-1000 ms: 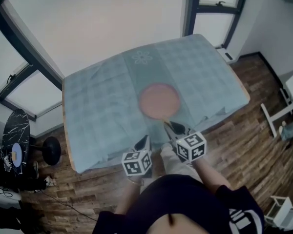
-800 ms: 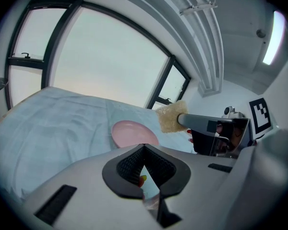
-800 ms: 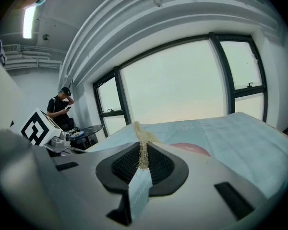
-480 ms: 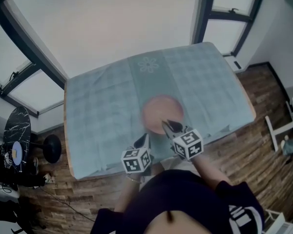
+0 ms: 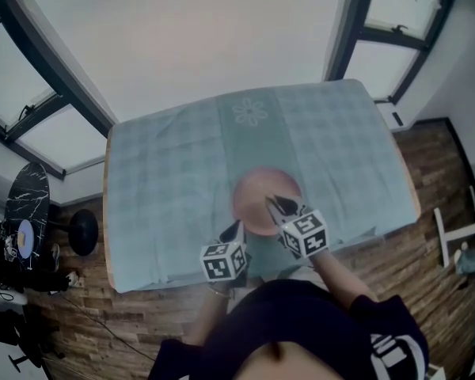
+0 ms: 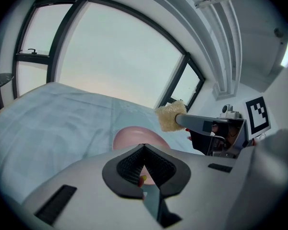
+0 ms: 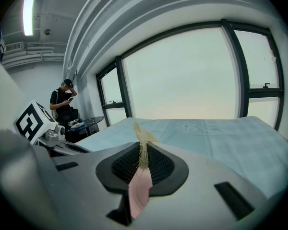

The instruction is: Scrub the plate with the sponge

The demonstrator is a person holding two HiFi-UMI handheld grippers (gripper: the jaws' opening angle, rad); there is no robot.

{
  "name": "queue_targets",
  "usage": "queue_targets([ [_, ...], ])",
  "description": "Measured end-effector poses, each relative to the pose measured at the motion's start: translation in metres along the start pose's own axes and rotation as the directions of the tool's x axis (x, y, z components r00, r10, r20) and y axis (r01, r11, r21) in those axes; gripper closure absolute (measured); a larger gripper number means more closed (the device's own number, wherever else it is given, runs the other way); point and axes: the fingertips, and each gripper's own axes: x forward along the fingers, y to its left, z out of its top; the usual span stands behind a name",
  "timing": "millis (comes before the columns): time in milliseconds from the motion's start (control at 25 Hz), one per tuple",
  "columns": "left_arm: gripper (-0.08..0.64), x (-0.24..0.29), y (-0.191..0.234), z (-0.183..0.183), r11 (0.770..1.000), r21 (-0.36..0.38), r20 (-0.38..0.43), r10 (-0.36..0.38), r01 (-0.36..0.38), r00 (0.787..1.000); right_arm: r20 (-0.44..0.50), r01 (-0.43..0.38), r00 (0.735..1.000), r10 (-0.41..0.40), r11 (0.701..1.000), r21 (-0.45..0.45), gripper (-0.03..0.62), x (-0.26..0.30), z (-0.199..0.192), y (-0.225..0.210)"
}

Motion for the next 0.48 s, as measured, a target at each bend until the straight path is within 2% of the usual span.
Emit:
queue_targets([
  [480,0.551,0.045,0.013,0.001,0.998,-0.047,-0.042,0.048,-0.05,0.998,-0.082,-0.012,0.997,0.01,1.0,-0.02,0.554,0.045,-0.018,-0.048],
])
